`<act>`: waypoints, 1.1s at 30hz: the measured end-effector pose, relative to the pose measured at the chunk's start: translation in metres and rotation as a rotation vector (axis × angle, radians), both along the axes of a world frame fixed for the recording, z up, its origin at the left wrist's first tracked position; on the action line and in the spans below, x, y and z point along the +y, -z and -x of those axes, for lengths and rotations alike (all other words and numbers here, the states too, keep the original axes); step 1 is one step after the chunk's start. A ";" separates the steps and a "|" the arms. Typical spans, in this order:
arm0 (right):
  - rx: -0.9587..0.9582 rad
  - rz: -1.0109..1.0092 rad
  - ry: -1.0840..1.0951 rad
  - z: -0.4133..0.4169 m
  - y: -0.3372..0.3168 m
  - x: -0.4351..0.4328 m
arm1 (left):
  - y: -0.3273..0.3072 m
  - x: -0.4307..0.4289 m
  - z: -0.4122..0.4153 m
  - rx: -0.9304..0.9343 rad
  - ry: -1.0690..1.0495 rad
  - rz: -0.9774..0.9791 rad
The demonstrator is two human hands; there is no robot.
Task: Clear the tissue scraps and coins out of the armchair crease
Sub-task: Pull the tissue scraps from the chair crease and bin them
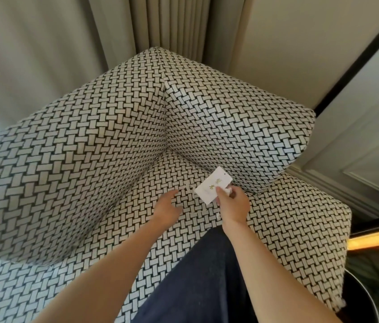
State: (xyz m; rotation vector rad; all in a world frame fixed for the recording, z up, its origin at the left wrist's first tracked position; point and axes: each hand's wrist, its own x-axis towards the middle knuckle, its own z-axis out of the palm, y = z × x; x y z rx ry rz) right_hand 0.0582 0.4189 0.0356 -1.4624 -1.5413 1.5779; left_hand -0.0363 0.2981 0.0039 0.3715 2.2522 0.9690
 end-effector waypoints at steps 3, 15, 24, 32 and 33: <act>-0.036 -0.162 0.068 -0.004 -0.004 -0.003 | 0.014 0.020 0.007 0.148 0.109 0.088; 0.008 -0.043 0.112 -0.076 -0.005 0.021 | 0.024 0.061 0.025 0.386 0.222 0.189; -0.070 0.070 0.185 -0.151 0.010 0.039 | 0.023 0.066 0.002 0.313 0.224 0.004; -0.030 0.140 0.225 -0.162 0.023 0.025 | 0.028 0.053 -0.011 0.335 0.568 -0.047; -0.022 0.142 0.230 -0.162 0.024 0.023 | 0.028 0.051 -0.010 0.365 0.618 -0.023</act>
